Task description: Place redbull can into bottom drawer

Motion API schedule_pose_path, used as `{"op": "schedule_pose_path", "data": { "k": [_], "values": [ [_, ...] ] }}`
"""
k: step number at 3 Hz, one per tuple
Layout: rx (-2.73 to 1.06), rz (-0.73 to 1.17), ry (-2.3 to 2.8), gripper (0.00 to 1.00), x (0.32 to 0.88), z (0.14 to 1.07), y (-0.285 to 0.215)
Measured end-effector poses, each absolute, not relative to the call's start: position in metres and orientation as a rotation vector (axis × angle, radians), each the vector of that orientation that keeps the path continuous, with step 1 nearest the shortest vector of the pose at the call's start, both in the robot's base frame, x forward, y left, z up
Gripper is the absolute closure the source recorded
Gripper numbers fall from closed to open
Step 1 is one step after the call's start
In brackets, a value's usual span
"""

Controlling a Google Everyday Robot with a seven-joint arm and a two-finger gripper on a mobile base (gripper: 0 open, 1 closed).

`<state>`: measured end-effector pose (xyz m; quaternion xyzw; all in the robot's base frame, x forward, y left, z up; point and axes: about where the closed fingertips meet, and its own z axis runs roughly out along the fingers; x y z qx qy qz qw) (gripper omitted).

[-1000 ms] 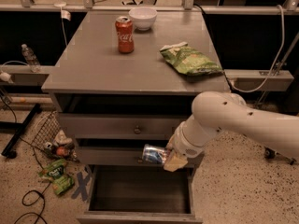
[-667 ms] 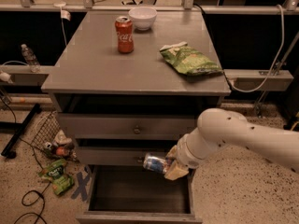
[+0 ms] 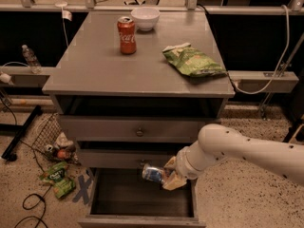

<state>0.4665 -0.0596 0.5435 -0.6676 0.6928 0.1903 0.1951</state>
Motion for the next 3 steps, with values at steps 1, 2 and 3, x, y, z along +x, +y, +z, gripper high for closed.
{"op": "schedule_pose_path", "data": {
  "k": [1, 2, 3],
  "values": [
    [-1.845, 0.549, 1.933, 1.0, 0.467, 0.521, -0.057],
    [-1.812, 0.564, 1.927, 1.0, 0.468, 0.468, -0.047],
    [-1.778, 0.598, 1.936, 1.0, 0.474, 0.405, -0.038]
  ]
}}
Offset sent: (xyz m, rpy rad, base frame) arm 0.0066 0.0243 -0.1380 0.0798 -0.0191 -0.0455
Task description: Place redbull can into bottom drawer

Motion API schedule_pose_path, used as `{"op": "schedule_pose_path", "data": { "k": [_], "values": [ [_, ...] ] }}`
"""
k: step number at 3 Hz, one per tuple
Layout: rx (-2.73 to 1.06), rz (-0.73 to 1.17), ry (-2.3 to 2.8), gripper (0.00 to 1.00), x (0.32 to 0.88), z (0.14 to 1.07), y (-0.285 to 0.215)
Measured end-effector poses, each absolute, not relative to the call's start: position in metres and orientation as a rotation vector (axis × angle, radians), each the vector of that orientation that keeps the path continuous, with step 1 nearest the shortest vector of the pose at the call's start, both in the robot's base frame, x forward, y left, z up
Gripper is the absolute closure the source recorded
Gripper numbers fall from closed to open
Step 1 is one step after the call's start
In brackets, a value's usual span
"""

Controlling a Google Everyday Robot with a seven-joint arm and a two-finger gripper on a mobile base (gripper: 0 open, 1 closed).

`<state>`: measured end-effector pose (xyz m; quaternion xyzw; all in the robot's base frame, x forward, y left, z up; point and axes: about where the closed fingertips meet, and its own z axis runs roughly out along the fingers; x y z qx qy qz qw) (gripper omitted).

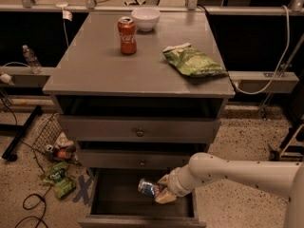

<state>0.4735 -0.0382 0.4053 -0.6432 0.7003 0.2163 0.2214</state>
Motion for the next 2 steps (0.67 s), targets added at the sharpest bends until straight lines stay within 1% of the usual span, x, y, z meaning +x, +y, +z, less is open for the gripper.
{"op": "schedule_pose_path", "data": {
  "k": [2],
  "values": [
    [-1.737, 0.659, 1.952, 1.0, 0.483, 0.333, -0.028]
  ]
}}
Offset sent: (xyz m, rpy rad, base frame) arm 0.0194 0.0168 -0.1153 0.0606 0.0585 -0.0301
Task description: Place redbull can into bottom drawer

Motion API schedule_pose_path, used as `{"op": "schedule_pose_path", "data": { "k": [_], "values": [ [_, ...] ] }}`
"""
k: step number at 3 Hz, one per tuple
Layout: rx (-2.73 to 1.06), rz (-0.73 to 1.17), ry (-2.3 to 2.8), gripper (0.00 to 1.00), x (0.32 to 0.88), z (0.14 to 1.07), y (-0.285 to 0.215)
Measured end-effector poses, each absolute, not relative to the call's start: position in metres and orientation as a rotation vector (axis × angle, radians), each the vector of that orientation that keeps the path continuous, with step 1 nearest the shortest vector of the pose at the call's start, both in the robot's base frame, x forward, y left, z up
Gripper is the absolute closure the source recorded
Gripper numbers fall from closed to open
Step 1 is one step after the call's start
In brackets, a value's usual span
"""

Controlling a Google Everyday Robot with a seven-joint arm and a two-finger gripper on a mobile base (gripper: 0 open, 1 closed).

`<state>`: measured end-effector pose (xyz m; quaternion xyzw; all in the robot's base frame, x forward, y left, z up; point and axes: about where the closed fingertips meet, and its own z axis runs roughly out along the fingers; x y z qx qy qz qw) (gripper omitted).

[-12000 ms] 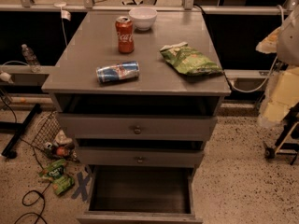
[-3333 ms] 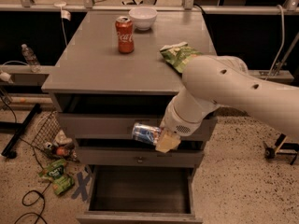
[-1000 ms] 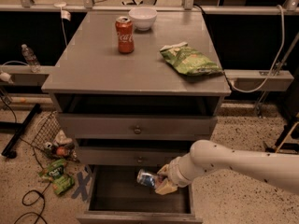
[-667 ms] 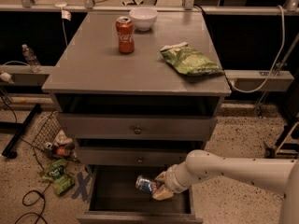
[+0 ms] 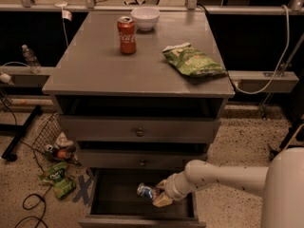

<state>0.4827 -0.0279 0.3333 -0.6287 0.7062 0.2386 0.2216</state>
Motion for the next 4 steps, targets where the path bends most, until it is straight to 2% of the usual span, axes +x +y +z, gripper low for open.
{"op": "schedule_pose_path", "data": {
  "k": [3, 4],
  "values": [
    [-1.776, 0.63, 1.955, 1.0, 0.513, 0.245, 0.018],
    [-1.777, 0.63, 1.954, 1.0, 0.513, 0.245, 0.019]
  ]
}}
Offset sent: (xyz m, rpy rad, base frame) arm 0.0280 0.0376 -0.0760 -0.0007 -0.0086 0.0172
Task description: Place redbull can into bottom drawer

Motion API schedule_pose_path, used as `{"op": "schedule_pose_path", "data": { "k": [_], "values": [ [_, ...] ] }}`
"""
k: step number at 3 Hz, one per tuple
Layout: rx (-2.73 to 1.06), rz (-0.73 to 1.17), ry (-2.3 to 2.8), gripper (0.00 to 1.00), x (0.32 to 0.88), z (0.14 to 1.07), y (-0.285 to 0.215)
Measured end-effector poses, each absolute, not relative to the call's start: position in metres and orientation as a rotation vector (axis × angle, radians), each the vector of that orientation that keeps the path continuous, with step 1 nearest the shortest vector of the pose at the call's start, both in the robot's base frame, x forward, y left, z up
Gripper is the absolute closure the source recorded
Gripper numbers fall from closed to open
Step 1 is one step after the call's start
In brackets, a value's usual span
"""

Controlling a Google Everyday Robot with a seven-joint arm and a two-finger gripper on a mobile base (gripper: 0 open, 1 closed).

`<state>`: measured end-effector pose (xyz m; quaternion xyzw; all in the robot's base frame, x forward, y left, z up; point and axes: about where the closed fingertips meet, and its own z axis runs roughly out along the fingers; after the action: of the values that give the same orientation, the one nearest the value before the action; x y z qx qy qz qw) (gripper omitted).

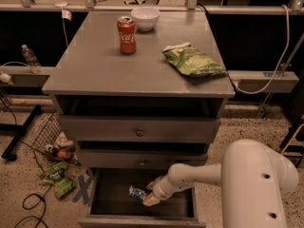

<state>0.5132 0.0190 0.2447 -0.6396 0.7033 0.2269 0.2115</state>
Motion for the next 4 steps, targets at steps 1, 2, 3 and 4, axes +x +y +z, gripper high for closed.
{"op": "schedule_pose_path", "data": {
  "k": [1, 2, 3, 4],
  "values": [
    [-1.748, 0.609, 2.009, 1.0, 0.518, 0.232, 0.017],
    [-1.703, 0.583, 2.067, 1.0, 0.527, 0.22, 0.013],
    [-1.633, 0.556, 2.125, 1.0, 0.532, 0.207, 0.007],
    [-1.55, 0.553, 2.188, 1.0, 0.537, 0.19, 0.004]
  ]
}}
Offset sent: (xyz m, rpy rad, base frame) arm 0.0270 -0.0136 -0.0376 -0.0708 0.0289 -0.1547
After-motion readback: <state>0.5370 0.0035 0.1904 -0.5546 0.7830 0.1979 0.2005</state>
